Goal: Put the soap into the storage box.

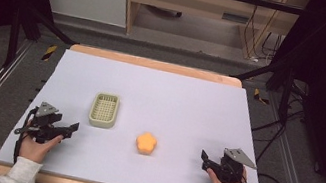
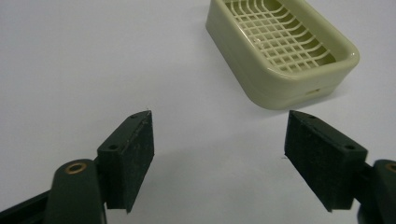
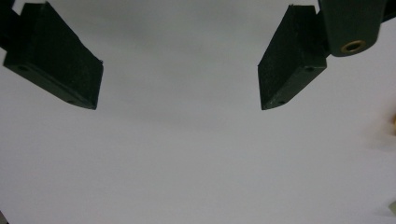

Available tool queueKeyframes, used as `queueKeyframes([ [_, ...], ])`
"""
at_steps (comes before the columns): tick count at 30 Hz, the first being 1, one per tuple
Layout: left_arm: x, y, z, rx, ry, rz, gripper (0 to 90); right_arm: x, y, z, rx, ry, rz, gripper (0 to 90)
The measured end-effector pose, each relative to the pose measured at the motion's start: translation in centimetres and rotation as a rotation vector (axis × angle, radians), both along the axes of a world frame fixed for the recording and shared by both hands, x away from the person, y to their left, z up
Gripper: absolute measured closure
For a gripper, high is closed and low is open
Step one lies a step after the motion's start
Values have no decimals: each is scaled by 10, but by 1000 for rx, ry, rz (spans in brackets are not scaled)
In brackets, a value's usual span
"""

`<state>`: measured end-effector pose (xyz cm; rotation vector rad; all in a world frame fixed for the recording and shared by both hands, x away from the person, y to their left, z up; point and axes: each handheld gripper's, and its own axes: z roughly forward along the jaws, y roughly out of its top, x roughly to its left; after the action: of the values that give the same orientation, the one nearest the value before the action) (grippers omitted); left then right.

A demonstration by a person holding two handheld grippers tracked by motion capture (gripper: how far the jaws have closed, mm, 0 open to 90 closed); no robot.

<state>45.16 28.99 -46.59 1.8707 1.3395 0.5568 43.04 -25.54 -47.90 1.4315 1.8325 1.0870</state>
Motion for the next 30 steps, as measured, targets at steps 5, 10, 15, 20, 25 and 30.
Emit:
queueKeyframes([
  [5,-2,-7,3,11,-14,-24,258,0,0,-1,-2,8,1,146],
  [10,-3,-16,2,32,-9,-50,259,0,0,-1,1,10,5,146],
  [15,-5,-24,3,32,-16,-78,259,1,1,-2,-3,0,10,146],
  [20,-8,-35,4,43,-18,-115,257,2,3,-4,-4,9,20,146],
  [25,-10,-45,4,60,-16,-139,251,2,2,-5,-3,11,15,140],
  [30,-12,-55,4,74,-17,-172,250,2,1,-6,7,22,6,136],
])
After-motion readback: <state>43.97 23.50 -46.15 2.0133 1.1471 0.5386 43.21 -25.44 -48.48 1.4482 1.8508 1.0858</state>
